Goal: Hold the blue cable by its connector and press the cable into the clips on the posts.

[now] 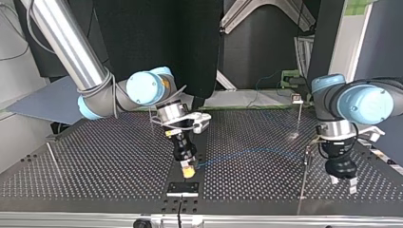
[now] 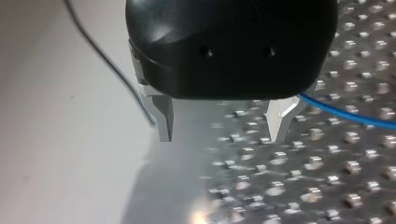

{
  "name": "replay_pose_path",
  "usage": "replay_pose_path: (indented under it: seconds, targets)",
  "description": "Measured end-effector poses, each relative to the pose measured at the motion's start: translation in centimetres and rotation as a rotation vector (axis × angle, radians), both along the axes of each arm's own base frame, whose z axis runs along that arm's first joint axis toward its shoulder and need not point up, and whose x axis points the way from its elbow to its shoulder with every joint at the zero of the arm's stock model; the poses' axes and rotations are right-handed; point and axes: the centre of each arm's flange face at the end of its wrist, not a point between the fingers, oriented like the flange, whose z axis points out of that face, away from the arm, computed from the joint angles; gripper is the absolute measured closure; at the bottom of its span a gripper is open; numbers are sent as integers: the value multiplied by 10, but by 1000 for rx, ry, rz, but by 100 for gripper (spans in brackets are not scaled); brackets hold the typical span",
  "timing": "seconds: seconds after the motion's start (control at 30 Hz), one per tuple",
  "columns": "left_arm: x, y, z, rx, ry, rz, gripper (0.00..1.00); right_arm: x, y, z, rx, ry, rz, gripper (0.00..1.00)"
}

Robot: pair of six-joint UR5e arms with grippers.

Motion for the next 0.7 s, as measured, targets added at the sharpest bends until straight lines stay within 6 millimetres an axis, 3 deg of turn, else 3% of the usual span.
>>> replay_pose_path:
  seconds: [0.33, 0.7]
  targets:
    - [-33, -1, 29, -71, -14, -7, 0, 0, 1, 1, 1, 1, 1, 100]
    - [-51, -3, 2, -25, 127, 32, 0, 0, 2, 0, 5, 7, 0, 100]
